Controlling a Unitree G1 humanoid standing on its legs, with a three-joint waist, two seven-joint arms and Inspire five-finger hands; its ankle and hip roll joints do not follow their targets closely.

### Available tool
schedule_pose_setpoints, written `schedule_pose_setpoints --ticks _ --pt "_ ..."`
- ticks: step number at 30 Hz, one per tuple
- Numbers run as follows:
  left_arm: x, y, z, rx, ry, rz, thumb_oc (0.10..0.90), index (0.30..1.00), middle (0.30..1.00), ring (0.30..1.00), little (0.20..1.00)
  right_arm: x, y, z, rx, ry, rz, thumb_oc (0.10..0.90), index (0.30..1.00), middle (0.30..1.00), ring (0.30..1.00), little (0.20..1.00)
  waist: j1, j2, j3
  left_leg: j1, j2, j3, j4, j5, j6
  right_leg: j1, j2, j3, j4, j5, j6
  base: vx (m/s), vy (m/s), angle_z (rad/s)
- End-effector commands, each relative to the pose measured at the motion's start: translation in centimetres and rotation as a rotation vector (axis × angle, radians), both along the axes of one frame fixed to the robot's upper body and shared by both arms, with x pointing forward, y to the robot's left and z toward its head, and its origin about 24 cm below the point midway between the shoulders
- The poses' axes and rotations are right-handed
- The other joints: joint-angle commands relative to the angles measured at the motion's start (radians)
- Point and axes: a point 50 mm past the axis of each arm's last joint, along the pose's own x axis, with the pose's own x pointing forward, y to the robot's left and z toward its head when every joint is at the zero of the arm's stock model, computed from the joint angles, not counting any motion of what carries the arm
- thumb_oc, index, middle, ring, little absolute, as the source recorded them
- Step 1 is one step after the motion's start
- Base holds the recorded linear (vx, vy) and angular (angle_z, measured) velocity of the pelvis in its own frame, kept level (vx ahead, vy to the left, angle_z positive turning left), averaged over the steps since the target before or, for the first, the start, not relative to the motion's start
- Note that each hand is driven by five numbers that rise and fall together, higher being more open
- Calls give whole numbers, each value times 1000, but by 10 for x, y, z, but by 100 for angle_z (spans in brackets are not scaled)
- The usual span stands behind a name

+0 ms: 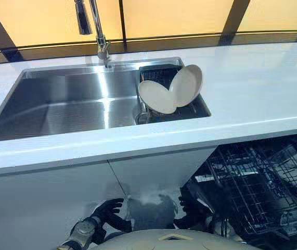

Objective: Pick up plates and place into dishwasher.

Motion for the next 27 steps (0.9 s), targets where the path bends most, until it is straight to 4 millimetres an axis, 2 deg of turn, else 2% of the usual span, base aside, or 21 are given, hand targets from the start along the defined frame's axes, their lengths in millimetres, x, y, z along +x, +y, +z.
schedule_pose_setpoints --ticks 1,13,17,20,21,23,24,27 --pt "21 -13 6 -43 -84 -24 800 900 900 900 900 24 14 8 54 -91 48 800 900 900 900 900 25 2 24 9 -53 3 27 -113 47 -40 25 -7 99 -84 29 -488 677 -66" --pt "13 -14 2 -26 -22 -41 800 900 900 900 900 21 14 6 70 -69 36 800 900 900 900 900 22 5 23 20 -52 4 21 -116 47 -30 26 -11 94 -86 29 5 0 0" --pt "19 -19 6 -74 -63 -108 800 900 900 900 900 20 15 6 64 -62 45 800 900 900 900 900 16 8 20 25 -52 5 17 -117 45 -27 27 -5 90 -86 30 0 0 0" --pt "40 -35 20 -153 -152 -289 800 900 900 900 900 25 13 8 58 -69 60 800 900 900 900 900 11 14 25 25 -51 7 14 -116 43 -31 28 1 91 -84 33 -16 4 -1" --pt "50 -44 29 -173 -183 -420 800 900 900 900 900 28 11 10 53 -74 70 800 900 900 900 900 7 19 30 24 -50 10 13 -115 41 -34 28 3 92 -83 35 -51 14 -1" --pt "61 -50 39 -166 -218 -530 800 900 900 900 900 32 8 12 46 -76 82 800 900 900 900 900 2 25 34 24 -48 13 11 -113 41 -38 29 5 95 -82 36 -47 20 -4" --pt "76 -57 54 -148 -264 -657 800 900 900 900 900 34 5 14 39 -77 96 800 900 900 900 900 -5 33 36 24 -47 14 8 -109 39 -41 30 8 97 -80 38 -35 29 -6" --pt "96 -64 83 -137 -337 -827 800 900 900 900 900 36 1 16 29 -78 105 800 900 900 900 900 -14 44 40 26 -46 12 5 -107 39 -43 30 11 99 -80 41 -12 26 -4"
